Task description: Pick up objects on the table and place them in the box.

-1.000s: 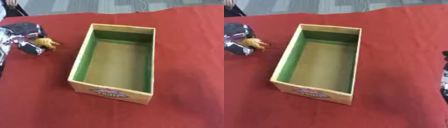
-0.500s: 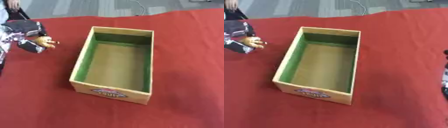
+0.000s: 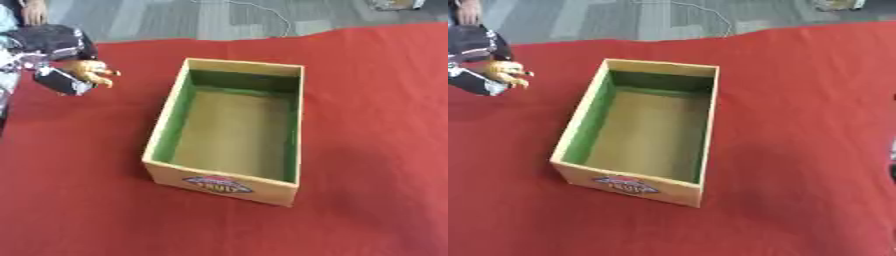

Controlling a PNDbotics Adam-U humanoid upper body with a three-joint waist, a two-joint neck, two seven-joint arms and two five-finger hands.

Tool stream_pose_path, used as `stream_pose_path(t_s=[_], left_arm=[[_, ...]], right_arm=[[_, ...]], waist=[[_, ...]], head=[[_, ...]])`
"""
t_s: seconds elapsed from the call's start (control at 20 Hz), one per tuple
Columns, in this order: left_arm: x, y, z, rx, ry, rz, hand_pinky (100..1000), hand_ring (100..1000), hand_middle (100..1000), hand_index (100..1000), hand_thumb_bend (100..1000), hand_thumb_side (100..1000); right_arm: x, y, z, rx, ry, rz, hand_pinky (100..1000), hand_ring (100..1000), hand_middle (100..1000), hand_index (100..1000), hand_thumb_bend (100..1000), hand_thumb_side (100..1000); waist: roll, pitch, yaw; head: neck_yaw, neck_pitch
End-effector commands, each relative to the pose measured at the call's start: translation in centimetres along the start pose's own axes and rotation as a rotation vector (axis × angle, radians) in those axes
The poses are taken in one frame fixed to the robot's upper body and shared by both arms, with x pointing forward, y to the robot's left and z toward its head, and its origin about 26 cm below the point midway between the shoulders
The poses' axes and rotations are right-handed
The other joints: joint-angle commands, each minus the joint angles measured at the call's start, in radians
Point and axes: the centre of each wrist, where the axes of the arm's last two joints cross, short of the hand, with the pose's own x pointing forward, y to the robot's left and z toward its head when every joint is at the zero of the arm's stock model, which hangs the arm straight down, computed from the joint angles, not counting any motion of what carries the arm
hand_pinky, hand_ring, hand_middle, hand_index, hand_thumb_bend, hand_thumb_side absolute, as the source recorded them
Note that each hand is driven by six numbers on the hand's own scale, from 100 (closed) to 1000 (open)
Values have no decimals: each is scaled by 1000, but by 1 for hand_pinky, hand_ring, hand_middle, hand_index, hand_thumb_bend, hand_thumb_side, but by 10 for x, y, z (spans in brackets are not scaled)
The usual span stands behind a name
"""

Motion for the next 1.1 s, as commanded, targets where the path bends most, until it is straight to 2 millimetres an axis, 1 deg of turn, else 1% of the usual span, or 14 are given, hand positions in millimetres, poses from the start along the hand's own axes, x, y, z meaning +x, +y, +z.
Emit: stream_pose_path(t_s=[0.05,0.2,0.5,0.6,0.75,0.8,0.9,1.1], left_arm=[[-4,33,7,71,-7,-54,671,588,391,512,100,252],[10,50,-1,130,-59,-75,668,588,391,513,100,254],[45,82,-16,229,-175,-111,662,587,387,514,100,258],[52,88,-18,244,-191,-115,662,587,387,514,100,258],[54,90,-18,246,-195,-113,662,587,387,514,100,258],[59,95,-19,264,-213,-121,658,584,383,513,100,261],[78,106,-26,327,-269,-122,662,584,383,513,100,261],[115,111,-39,380,-326,-121,661,584,383,514,100,261]], right_arm=[[3,-6,-7,4,-17,6,869,628,481,804,100,439],[3,-7,-9,4,-18,-1,867,628,483,804,100,437],[3,-9,-13,3,-25,-23,864,629,486,803,100,433],[3,-9,-14,1,-26,-28,864,629,486,803,100,433],[3,-11,-14,2,-25,-26,863,629,486,803,100,433],[4,-10,-15,-2,-28,-31,863,629,487,802,100,429],[4,-8,-18,-10,-33,-46,864,629,488,802,100,426],[5,-9,-23,-31,-40,-60,863,628,488,801,100,421]], waist=[[0,-31,-1],[2,-40,-5],[1,-56,-28],[2,-58,-33],[1,-59,-35],[1,-60,-46],[2,-59,-59],[4,-58,-66]], head=[[-2,8],[-3,13],[6,21],[9,22],[9,21],[21,20],[31,21],[36,23]])
